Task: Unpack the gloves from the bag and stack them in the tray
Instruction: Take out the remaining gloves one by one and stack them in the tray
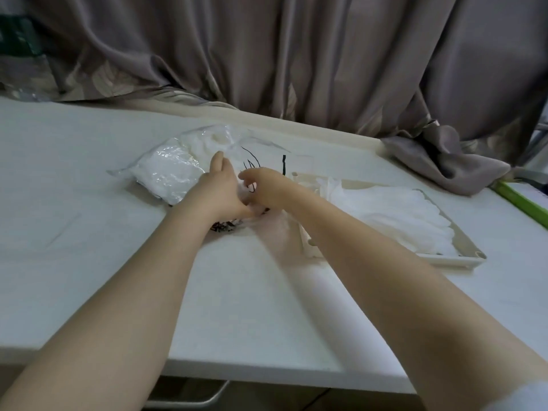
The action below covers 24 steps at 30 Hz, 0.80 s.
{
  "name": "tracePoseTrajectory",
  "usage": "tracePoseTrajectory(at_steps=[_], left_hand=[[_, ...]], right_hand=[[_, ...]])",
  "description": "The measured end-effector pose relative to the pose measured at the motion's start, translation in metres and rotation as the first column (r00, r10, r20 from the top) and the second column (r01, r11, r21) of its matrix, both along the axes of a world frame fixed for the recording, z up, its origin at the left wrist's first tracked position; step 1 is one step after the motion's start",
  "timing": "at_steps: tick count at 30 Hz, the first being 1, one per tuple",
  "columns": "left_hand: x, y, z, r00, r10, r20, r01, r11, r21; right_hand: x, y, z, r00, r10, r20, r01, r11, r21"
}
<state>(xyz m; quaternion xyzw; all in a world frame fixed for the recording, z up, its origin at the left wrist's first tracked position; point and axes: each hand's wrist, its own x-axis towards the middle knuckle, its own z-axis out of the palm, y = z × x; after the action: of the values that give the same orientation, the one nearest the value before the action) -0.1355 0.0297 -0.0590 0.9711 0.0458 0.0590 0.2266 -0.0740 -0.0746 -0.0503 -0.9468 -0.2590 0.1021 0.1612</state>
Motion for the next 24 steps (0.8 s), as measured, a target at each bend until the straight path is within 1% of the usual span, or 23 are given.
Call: tracePoseTrajectory(at_steps=[2,5,9,10,11,12,13,14,15,17,19,22,23,24], left_hand=[[0.001,0.003,-0.002,1.000,-0.011,0.007,0.011,1.000,-0.007],[0.002,0.002,-0.004,1.000,-0.025,0.003,0.025,1.000,0.004],[0.005,0.001,-0.008,0.999,-0.034,-0.024,0.035,0.999,0.024],[0.006,0.002,-0.009,0.999,-0.039,-0.037,0.041,0.998,0.045],[0.006,0.002,-0.010,0.998,-0.043,-0.049,0.046,0.997,0.064],[0.007,0.001,-0.010,0.997,-0.046,-0.057,0.050,0.996,0.075],[0.007,0.000,-0.011,0.997,-0.043,-0.060,0.048,0.996,0.077],[0.008,-0.001,-0.012,0.997,-0.036,-0.061,0.041,0.996,0.075],[0.008,-0.003,-0.012,0.998,-0.027,-0.056,0.031,0.997,0.075],[0.009,-0.005,-0.015,1.000,-0.008,-0.027,0.011,0.996,0.090],[0.009,-0.005,-0.018,1.000,0.019,0.003,-0.019,0.995,0.094],[0.011,-0.006,-0.021,0.999,0.050,0.007,-0.050,0.994,0.095],[0.012,-0.005,-0.023,0.998,0.058,0.008,-0.059,0.993,0.098],[0.012,-0.006,-0.024,0.998,0.065,0.012,-0.066,0.993,0.103]], right_hand=[[0.006,0.006,-0.006,0.997,-0.003,0.080,0.005,1.000,-0.017],[0.010,0.009,-0.012,0.988,-0.101,0.120,0.096,0.994,0.042],[0.009,0.003,-0.012,0.983,-0.079,0.165,0.077,0.997,0.018],[0.007,-0.001,-0.008,0.980,-0.081,0.181,0.071,0.996,0.058],[0.006,-0.007,-0.003,0.980,-0.108,0.166,0.082,0.984,0.156],[0.003,-0.015,0.002,0.983,-0.141,0.114,0.099,0.946,0.309],[0.000,-0.022,0.008,0.987,-0.158,0.031,0.125,0.873,0.472],[-0.004,-0.030,0.014,0.988,-0.150,-0.048,0.148,0.778,0.611],[-0.008,-0.039,0.020,0.986,-0.125,-0.114,0.169,0.678,0.715],[-0.014,-0.052,0.028,0.975,-0.067,-0.211,0.216,0.487,0.846],[-0.018,-0.063,0.036,0.956,-0.043,-0.291,0.289,0.311,0.905],[-0.025,-0.075,0.046,0.918,0.014,-0.395,0.395,0.032,0.918],[-0.027,-0.074,0.048,0.911,0.018,-0.412,0.412,-0.025,0.911],[-0.031,-0.076,0.048,0.907,0.002,-0.421,0.420,-0.048,0.906]])
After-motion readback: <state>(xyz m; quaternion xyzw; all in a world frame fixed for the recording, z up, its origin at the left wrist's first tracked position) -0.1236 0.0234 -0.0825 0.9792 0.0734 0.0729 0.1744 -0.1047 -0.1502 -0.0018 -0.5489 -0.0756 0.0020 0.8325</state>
